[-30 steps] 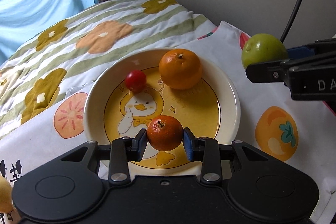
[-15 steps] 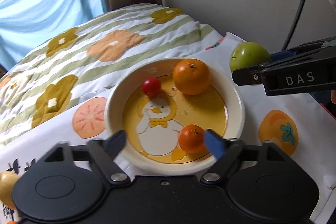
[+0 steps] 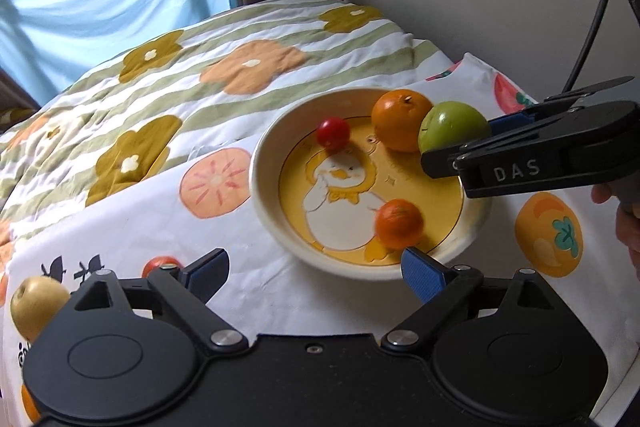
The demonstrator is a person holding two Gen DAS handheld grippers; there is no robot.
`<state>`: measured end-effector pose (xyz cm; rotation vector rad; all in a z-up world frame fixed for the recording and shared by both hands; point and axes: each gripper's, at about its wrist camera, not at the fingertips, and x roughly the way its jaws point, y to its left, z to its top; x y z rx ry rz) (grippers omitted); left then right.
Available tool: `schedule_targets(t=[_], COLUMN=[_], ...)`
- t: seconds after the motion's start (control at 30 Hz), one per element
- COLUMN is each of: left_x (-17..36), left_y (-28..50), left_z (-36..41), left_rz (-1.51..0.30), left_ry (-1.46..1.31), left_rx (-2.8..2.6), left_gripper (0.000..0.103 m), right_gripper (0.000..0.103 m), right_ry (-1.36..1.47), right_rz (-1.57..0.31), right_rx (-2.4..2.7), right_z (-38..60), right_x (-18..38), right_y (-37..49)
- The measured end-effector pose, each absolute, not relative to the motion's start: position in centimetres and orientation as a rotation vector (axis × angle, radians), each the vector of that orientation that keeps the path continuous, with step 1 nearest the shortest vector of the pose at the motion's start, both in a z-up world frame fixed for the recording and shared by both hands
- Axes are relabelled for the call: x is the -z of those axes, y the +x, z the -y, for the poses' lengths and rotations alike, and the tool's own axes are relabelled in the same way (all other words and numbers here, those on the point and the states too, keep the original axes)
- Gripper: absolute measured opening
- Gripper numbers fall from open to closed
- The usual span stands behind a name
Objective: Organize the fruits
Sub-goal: 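Lower the tangerine and pomelo into the duck bowl and open both tools, then withdraw both tools from the bowl back over the remaining fruits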
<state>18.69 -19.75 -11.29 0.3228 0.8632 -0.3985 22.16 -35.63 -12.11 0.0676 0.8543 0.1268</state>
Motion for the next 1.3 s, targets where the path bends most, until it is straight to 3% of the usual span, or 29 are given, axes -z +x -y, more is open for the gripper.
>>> schedule_targets(t=[0.33,0.4,0.47,1.3], left_x=[11.8,11.7,11.6,6.5], left_y=[18.6,18.5,18.4,12.2], left_z=[18.7,18.5,18.5,15.7], left_rz=[-0.872,-0.871,-0.869,-0.763], left_ry=[0.316,0.313,0.311,0.238], left_rx=[0.368,0.363,0.357,0.21], left_gripper=[0.095,0.095,0.095,0.096], right_gripper=[0.072,0.079,0.103,0.103], right_ry=[0.054,0.064,0.056,0.024], right_rz=[-0.868,-0.837,-0.803,-0.736], right_rx=[-0.136,-0.135,-0.114,-0.106], right_z=[35.2,35.4,35.4,35.2], right_x=[13.1,12.7,12.1,6.4], right_y=[22.8,22.4,21.8,15.3])
